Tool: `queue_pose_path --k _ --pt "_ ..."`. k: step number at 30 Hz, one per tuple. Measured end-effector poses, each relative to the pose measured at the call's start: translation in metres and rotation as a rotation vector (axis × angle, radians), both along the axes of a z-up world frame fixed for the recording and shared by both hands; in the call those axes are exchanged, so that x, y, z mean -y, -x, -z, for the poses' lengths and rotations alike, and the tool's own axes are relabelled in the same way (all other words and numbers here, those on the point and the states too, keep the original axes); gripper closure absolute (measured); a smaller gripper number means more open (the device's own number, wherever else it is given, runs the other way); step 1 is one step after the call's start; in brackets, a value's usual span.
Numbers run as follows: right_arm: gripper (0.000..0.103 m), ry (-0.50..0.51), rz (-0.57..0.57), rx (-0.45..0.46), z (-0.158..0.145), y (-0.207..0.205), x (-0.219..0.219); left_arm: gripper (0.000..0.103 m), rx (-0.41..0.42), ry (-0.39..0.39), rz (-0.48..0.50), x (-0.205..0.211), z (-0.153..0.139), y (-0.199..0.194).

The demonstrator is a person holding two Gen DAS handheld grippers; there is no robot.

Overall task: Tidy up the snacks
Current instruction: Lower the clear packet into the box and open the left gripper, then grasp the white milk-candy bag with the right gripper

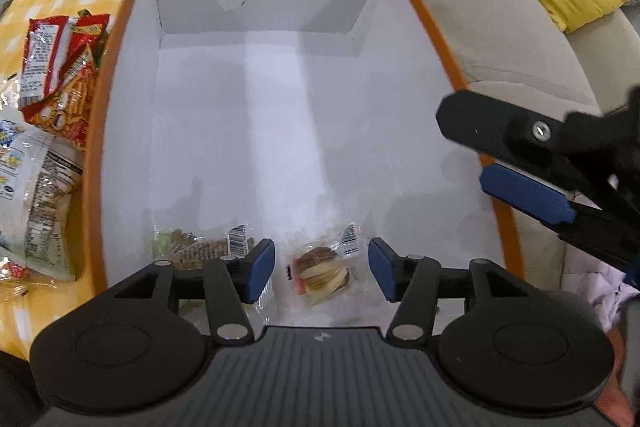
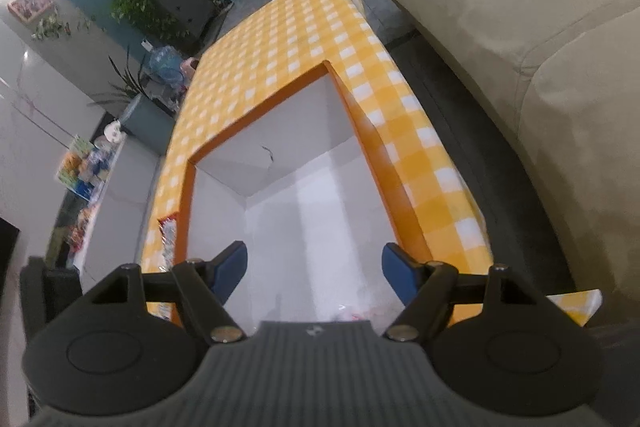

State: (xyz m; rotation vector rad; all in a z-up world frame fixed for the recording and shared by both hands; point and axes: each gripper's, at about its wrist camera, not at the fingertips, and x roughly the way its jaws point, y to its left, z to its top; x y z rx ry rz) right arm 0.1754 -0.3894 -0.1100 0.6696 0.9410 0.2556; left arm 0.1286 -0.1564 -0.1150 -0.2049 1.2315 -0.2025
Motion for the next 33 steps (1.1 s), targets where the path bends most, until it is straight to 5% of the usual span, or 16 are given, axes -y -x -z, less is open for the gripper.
queue_pose_path --k 14,25,33 --pt "0.030 0.071 -0.065 -0.017 0.000 -0.002 -0.021 0.030 0.060 -0.038 -0.026 -0.028 -0.037 0.032" --pt "0.030 0.375 -0.199 -0.063 -0.007 0.001 -0.073 0.030 0.117 0.011 -0.076 -0.079 -0.062 0.049" --pt "0.030 0.470 -0.218 -0.056 -0.029 0.007 -0.092 0.030 0.177 0.026 -0.148 -0.138 -0.083 0.052"
